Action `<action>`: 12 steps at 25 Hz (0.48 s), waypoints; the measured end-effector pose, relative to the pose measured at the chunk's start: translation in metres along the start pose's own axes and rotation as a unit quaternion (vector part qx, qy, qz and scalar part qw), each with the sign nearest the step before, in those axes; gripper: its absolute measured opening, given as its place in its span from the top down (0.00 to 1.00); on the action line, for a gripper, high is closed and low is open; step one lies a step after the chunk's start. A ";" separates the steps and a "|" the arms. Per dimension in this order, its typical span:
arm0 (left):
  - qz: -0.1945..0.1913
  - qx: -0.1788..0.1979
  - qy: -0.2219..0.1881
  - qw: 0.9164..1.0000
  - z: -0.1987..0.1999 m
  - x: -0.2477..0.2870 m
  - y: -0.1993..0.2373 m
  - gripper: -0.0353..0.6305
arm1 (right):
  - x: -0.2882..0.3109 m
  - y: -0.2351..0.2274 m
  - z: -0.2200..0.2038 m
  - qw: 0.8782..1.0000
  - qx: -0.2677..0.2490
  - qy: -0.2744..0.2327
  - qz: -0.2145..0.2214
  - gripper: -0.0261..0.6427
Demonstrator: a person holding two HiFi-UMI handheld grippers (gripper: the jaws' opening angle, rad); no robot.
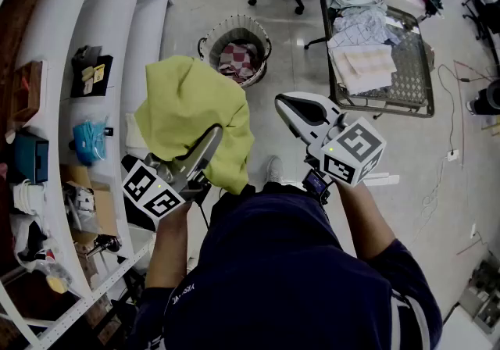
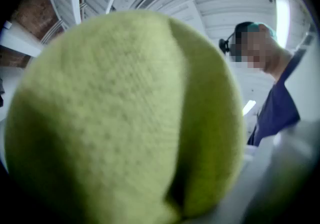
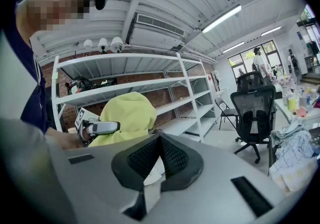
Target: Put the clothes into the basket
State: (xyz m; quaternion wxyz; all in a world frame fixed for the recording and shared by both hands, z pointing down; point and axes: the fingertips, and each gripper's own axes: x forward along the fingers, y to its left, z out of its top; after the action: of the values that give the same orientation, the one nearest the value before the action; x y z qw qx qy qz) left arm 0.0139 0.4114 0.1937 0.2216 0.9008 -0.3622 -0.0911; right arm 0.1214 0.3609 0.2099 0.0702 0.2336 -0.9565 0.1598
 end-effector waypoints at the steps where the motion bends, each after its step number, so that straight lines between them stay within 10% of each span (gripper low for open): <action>1: 0.000 0.000 -0.001 1.000 0.000 0.001 -0.001 0.79 | -0.001 -0.001 0.000 1.000 0.000 0.000 0.001 0.95; 12: 0.017 0.007 -0.007 1.000 -0.004 0.013 -0.009 0.79 | -0.017 -0.020 -0.002 1.000 0.011 -0.005 0.001 0.95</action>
State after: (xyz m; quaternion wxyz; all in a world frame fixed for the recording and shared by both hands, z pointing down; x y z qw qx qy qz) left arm 0.0302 0.4098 0.1929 0.2142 0.8952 -0.3801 -0.0910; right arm 0.1462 0.3518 0.2134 0.0625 0.2339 -0.9554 0.1690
